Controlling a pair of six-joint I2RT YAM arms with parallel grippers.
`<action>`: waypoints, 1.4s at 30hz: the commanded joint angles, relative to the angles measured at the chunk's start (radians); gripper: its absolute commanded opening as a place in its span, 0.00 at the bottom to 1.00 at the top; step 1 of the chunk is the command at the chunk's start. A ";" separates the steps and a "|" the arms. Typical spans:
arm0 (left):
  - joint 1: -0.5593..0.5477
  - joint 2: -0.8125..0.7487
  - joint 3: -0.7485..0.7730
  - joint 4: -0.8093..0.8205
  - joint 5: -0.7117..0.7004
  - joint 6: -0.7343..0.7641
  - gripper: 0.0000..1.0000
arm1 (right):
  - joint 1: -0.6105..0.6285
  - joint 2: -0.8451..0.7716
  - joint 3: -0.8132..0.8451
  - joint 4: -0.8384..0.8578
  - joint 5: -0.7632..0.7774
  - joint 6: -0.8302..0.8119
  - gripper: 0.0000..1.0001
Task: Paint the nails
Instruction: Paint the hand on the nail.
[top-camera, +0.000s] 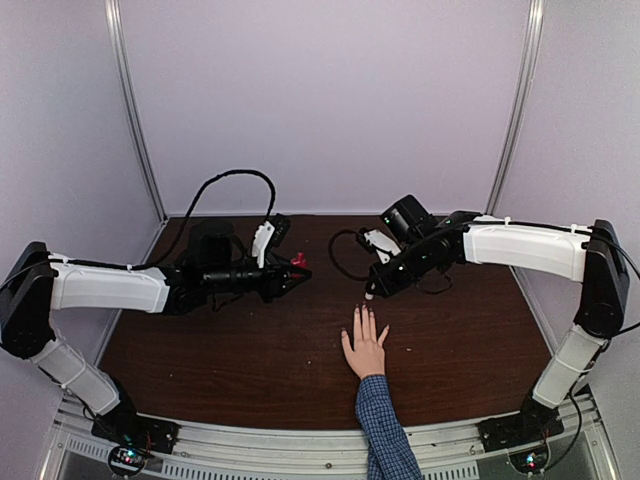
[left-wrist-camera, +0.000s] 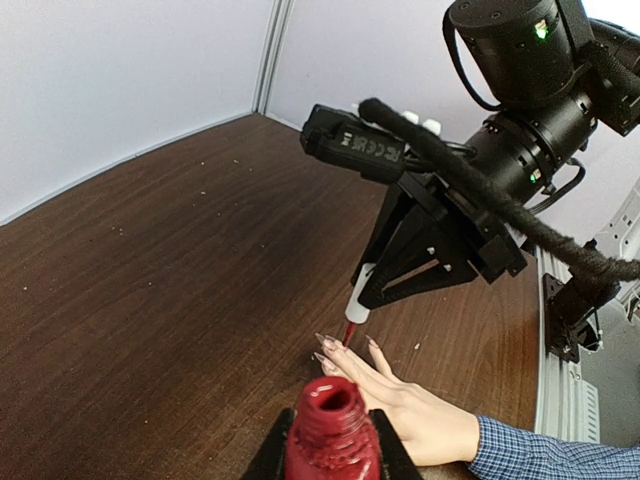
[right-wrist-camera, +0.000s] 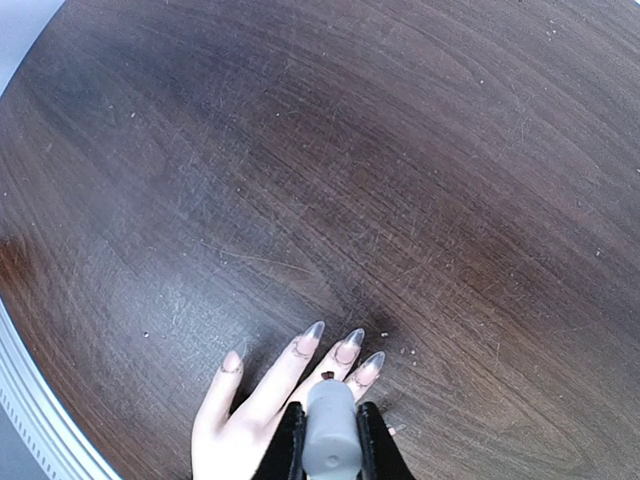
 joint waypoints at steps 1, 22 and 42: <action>0.008 0.011 0.015 0.072 0.013 -0.009 0.00 | -0.009 -0.003 0.021 -0.008 0.040 0.002 0.00; 0.009 0.018 0.011 0.081 0.020 -0.011 0.00 | -0.016 0.017 0.018 0.016 0.012 0.010 0.00; 0.009 0.025 0.009 0.089 0.022 -0.009 0.00 | -0.023 0.039 0.019 0.038 -0.002 0.015 0.00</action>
